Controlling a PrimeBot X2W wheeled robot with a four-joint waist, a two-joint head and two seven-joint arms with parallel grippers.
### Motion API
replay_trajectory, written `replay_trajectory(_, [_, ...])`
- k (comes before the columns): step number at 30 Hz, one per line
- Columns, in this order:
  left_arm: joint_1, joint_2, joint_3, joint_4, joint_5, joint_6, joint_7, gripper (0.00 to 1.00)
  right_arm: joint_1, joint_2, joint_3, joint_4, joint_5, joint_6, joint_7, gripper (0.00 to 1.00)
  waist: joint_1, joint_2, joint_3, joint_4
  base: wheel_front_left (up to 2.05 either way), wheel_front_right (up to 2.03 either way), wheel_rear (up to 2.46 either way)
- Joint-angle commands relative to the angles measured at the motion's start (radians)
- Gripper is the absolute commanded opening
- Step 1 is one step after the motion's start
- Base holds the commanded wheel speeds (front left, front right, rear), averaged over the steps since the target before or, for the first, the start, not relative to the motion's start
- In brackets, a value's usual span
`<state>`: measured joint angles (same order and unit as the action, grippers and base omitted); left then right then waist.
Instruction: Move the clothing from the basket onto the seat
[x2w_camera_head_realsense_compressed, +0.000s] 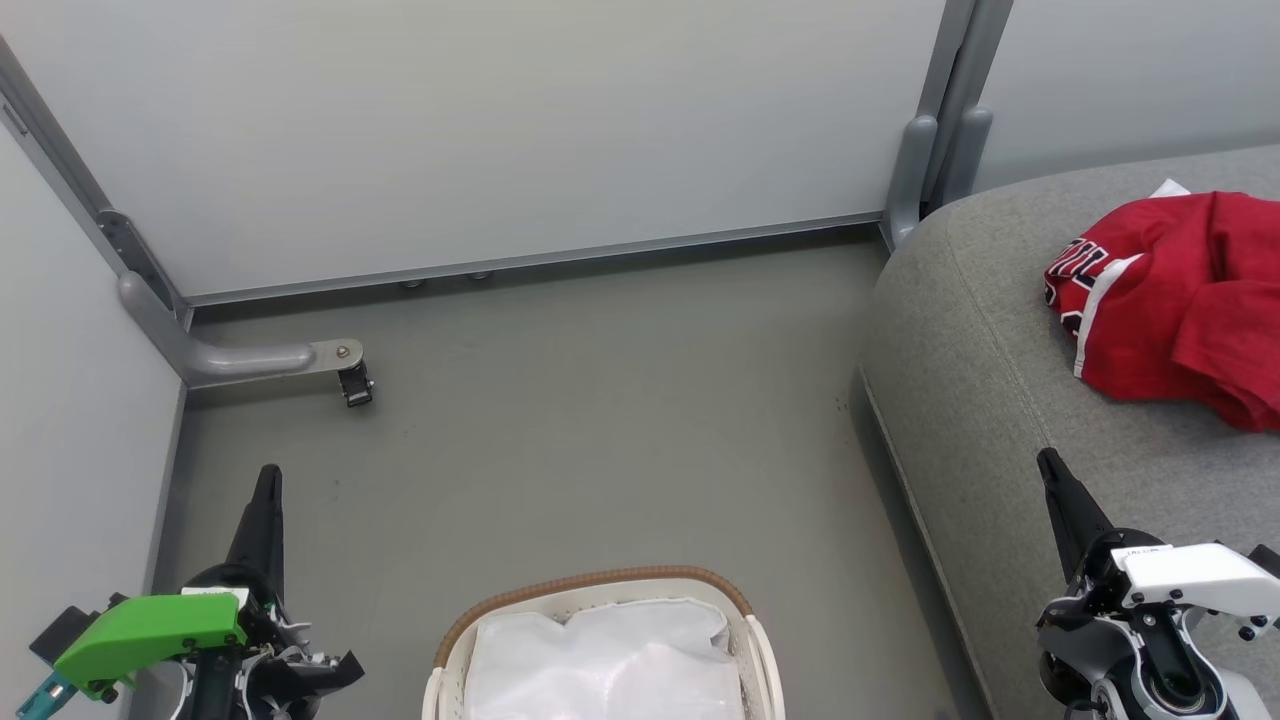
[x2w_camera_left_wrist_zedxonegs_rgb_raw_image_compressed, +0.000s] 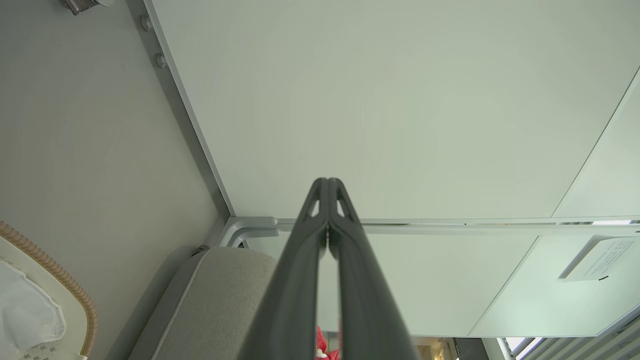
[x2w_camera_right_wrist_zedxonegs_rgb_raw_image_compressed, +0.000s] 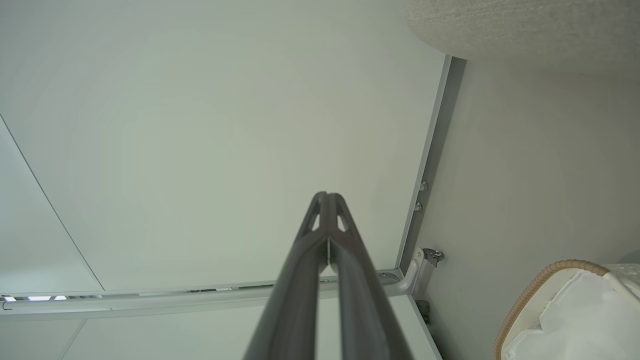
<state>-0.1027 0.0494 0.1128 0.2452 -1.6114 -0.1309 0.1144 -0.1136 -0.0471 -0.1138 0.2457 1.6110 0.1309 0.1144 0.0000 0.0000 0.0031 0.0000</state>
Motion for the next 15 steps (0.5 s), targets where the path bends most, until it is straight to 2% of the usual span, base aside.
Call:
replay_trajectory(1, [-0.013, 0.002, 0.003, -0.001, -0.003, 0.000, 0.004, 0.00, 0.010, -0.006, -0.003, -0.004, 0.004, 0.000, 0.003, 0.00, 0.0000, 0.0000, 0.000, 0.000, 0.00, 0.00, 0.00])
replay_trajectory(15, [-0.012, 0.002, 0.003, -0.001, -0.003, 0.000, 0.003, 0.00, 0.010, -0.006, -0.002, -0.004, 0.004, 0.000, 0.003, 0.00, 0.0000, 0.0000, 0.000, 0.000, 0.00, 0.00, 0.00])
